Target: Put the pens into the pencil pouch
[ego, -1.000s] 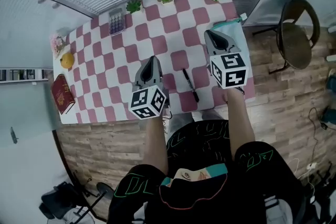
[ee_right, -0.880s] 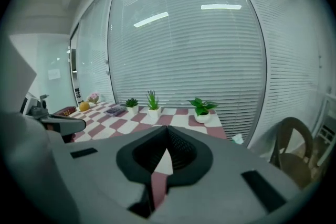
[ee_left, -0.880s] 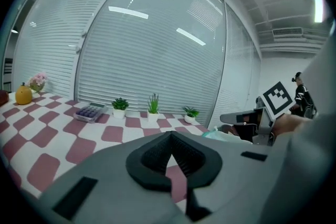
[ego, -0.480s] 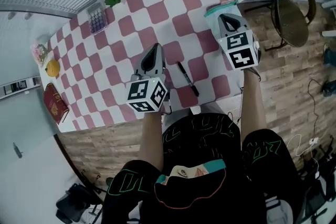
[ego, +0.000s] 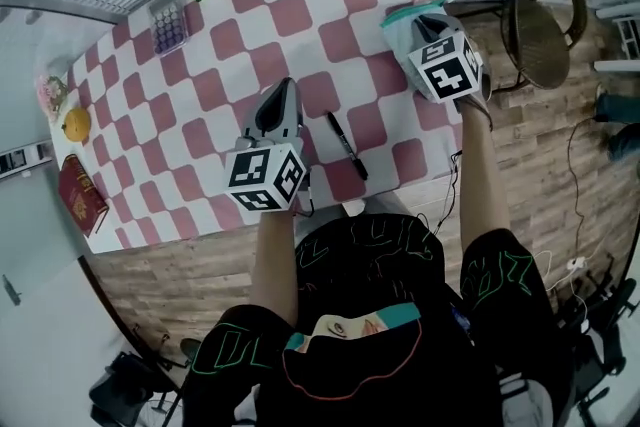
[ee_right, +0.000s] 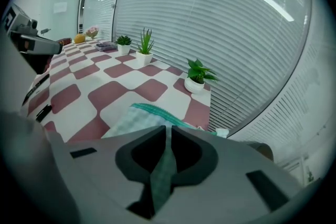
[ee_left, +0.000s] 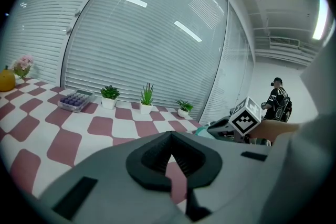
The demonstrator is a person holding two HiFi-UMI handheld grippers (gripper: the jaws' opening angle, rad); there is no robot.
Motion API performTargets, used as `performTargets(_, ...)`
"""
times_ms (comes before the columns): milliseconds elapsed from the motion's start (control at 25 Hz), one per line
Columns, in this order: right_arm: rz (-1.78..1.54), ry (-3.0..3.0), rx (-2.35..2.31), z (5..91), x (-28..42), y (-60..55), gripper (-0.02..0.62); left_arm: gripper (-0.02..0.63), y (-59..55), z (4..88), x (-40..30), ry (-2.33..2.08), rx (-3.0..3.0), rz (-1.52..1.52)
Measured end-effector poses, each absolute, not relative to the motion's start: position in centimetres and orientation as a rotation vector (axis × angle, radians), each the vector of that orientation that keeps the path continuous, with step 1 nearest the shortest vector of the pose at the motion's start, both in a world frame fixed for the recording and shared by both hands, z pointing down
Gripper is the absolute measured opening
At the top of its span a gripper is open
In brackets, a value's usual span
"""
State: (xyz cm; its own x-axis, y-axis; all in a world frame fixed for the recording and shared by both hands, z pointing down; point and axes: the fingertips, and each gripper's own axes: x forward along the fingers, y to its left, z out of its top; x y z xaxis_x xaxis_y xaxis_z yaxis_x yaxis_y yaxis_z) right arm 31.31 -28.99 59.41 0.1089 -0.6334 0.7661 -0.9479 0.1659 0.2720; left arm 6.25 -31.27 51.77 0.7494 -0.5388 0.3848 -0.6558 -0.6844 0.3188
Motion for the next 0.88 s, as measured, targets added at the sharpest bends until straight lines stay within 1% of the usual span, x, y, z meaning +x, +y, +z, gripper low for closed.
performTargets(200, 0.514, -1.616, 1.532, 60.6, 31.7, -29.3, 0.046, 0.0, -31.0, 51.9, 5.7, -0.928, 2.489, 0.343)
performTargets(560, 0.655, -1.641, 1.515, 62.3, 32.5, -29.9, 0.058, 0.0, -31.3, 52.0, 4.1, -0.993, 2.456, 0.318)
performTargets(680, 0.713, -1.658, 1.51, 62.3, 32.5, -29.8, 0.055, 0.0, -31.1, 51.7, 4.2, -0.999, 2.456, 0.31)
performTargets(800, 0.732, -1.666, 1.505, 62.3, 32.5, -29.8, 0.02, 0.0, -30.9, 51.4, 4.5, -0.998, 2.465, 0.31)
performTargets(880, 0.741, -1.671, 1.515, 62.3, 32.6, -29.8, 0.011, -0.001, -30.9, 51.2, 4.4, -1.004, 2.468, 0.309)
